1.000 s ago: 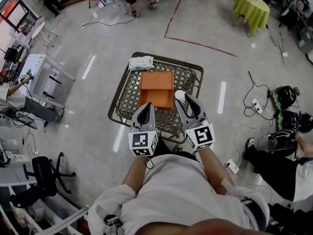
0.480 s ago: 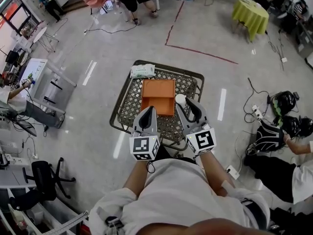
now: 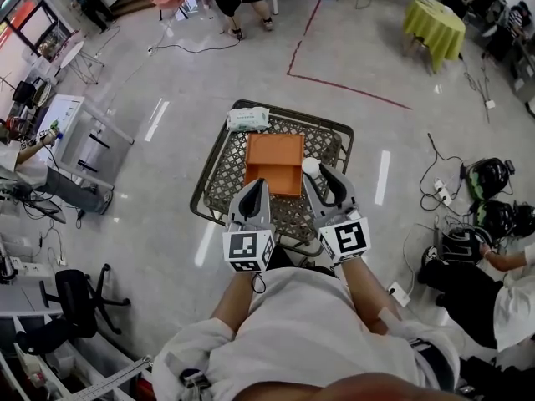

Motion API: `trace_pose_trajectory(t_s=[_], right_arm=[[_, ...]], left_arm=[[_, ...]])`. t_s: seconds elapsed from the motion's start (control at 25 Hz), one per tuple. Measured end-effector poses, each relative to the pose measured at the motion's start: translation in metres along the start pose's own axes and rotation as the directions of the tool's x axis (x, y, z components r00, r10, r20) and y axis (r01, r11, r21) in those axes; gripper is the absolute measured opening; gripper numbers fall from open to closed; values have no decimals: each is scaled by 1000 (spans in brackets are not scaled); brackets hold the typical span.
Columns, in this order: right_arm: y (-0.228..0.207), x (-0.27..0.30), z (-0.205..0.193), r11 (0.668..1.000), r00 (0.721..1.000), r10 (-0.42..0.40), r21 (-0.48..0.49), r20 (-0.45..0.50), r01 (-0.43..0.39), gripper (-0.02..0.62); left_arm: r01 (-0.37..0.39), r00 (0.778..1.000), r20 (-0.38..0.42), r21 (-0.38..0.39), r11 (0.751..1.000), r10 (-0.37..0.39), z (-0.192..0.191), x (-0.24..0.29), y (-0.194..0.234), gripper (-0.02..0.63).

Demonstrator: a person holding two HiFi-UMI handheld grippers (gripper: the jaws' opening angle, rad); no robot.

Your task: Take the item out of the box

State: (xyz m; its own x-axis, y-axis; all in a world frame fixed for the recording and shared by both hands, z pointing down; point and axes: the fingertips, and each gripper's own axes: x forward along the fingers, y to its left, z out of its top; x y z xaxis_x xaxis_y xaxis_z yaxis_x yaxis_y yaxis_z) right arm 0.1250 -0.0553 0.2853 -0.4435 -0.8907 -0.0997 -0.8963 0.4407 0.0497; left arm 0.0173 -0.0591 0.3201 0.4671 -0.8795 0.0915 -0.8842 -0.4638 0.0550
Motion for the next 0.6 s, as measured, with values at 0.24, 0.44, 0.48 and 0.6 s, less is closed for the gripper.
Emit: trace_pose_trajectory(t_s=[0.24,0.44,0.48,0.6], right_arm=[[2,5,3,1000,1000,-3,-1,3,3,127],[-1,6,2,1000,1000,-11,-1,6,11,127],[-2,8,4,1000,1000,-10,-5,11,10,127],[-6,11,8,1000,1000,-8,-17,26,8,127]], left_arm=[[-9,1000,2,-9,1000,9,3,-1,9,9],[-2,1000,6,0,1000,2,4,3,9,9],[-1,1000,9,2,1000,1,5,5,8,9],[3,1000,20,10,1000,-3,10,10,7,9]])
